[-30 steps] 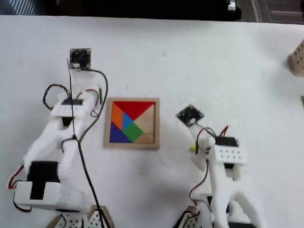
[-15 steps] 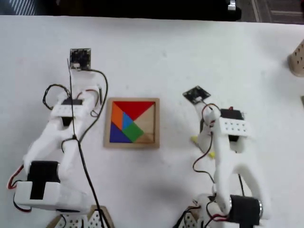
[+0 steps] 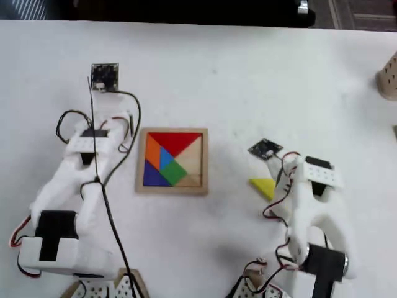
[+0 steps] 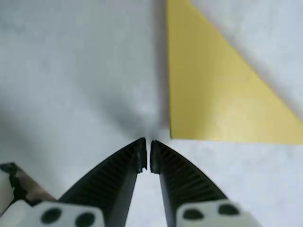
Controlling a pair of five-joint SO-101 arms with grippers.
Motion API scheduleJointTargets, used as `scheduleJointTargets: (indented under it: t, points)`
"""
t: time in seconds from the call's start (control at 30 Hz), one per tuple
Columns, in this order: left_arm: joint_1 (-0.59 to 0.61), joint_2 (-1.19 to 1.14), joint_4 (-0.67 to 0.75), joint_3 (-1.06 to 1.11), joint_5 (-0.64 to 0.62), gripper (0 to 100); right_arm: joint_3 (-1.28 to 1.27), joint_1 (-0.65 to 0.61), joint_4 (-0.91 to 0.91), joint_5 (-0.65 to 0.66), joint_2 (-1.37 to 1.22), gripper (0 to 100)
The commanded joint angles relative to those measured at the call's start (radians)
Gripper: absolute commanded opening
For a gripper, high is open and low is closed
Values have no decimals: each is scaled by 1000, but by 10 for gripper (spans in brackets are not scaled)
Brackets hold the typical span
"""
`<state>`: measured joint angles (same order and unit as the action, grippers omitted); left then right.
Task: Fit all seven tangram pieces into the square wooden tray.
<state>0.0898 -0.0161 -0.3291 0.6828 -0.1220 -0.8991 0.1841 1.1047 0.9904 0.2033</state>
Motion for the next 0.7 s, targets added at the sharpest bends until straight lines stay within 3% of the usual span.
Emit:
scheduleJointTargets:
  t: [0.0,0.4,0.67]
  points:
    - [5,15,18,-61,9,24,83,-68,-39,-89,-44,22]
    - [5,15,18,-63,9,24,614,-182,-5,-313,-461,22]
    - [5,15,18,-64,9,24,876,-183,127,-370,-498,22]
